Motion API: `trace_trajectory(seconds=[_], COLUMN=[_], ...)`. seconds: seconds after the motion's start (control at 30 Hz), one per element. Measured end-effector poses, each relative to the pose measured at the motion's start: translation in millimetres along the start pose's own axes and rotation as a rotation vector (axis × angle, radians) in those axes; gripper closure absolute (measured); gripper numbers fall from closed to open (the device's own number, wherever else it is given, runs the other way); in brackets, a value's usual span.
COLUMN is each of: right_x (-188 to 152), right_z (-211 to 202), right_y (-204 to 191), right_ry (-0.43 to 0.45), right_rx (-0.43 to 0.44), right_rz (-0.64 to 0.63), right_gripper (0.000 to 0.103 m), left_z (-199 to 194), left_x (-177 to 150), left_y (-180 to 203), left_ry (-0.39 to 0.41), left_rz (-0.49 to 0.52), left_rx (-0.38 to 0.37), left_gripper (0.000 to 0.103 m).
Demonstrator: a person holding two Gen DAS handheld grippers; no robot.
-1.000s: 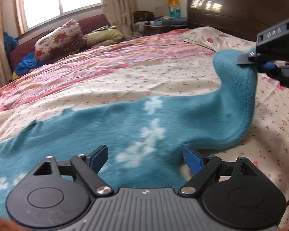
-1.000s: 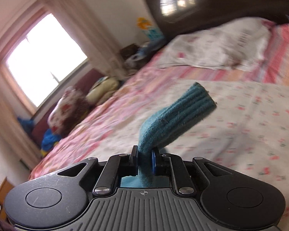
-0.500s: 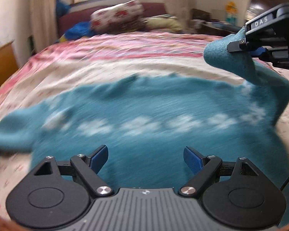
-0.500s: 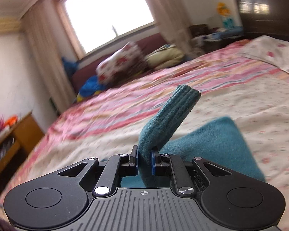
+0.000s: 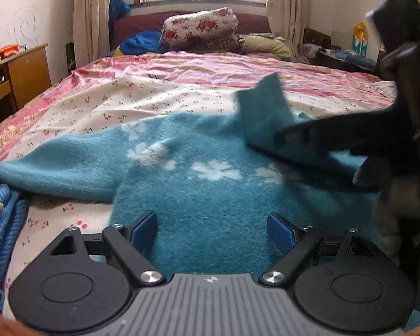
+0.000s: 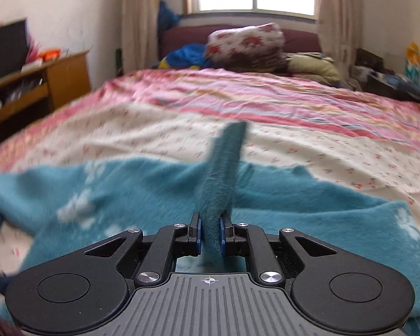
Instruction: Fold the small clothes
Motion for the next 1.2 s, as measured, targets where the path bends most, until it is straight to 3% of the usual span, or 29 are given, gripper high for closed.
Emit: trace_trajectory(seconds=[0.17, 0.47, 0.63, 0.8, 1.2], right_x=[-5.7, -4.6, -7.1, -12.4, -15.9], right_z=[9.9, 15.9, 12.9, 21.2, 19.8], right_y=[-18.4, -37.4, -44.0, -53.2, -58.6], right_ry=[-0.029, -0.025, -0.020, -0.060, -0.023], right_rx=[-0.015, -0.055, 0.008, 0.046, 0.093], right_rz=[-0.090, -0.185, -0.181, -0.167, -0.082], right_gripper=[0.086, 0.083, 0.074, 0.073, 0.070], left_z=[-1.4, -2.0, -1.6, -4.4, -28.5], left_x=[-6.5, -5.0, -2.9, 0.0, 11.7], left_y=[-5.7, -26.4, -42.5, -66.1, -145.1], left_ry=[0.016, 0.007, 0.001, 0.010, 0.072], left_rz=[0.050, -0.012, -0.054, -0.110, -0.292], left_rx=[0.033, 0.015, 0.030, 0.065, 0.205], left_gripper=[0.012, 0.012, 0.012, 0.012, 0.012])
Point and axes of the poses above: each gripper's, at about its wrist camera, not at the fingertips, and z roughly the way its jaws point, y to its right, x to its top, the point moved 6 cm from there along z, roughly the way its jaws point, and after that the axes turned 12 degrees about -y, right-handed, at the moved point
